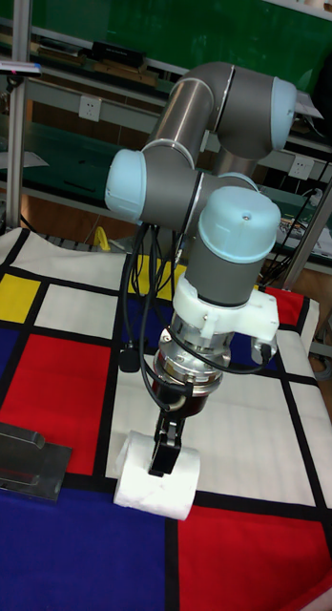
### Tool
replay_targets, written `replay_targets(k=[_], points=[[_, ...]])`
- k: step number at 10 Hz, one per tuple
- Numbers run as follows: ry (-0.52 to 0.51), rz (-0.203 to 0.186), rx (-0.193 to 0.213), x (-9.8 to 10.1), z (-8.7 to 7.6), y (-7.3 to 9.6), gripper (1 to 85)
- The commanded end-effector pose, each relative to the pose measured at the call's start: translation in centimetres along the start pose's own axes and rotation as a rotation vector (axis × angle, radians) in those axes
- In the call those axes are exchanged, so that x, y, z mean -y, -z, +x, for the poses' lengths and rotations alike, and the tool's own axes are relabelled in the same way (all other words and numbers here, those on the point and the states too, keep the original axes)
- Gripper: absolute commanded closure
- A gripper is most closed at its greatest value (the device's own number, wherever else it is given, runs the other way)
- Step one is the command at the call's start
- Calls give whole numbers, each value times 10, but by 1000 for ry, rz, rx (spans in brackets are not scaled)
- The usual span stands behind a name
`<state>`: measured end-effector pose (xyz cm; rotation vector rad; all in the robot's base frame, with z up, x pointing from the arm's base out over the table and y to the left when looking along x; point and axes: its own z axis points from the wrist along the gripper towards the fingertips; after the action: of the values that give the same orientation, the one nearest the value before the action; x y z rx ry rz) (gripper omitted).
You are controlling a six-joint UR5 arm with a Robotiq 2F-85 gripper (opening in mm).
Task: Take the roll of paper down from the shelf
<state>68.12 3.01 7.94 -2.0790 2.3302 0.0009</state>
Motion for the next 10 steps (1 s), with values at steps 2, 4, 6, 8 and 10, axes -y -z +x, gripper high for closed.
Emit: replay_targets(k=[2, 4, 6, 8, 10], points=[[-7, -4, 3, -1, -2, 4, 47], [-17, -14, 9, -6, -6, 9, 7], [-22, -10, -3, -7, -6, 15, 10], [-42, -13, -3, -9, -9, 18, 13], [-84, 13, 21, -2, -15, 18, 227]])
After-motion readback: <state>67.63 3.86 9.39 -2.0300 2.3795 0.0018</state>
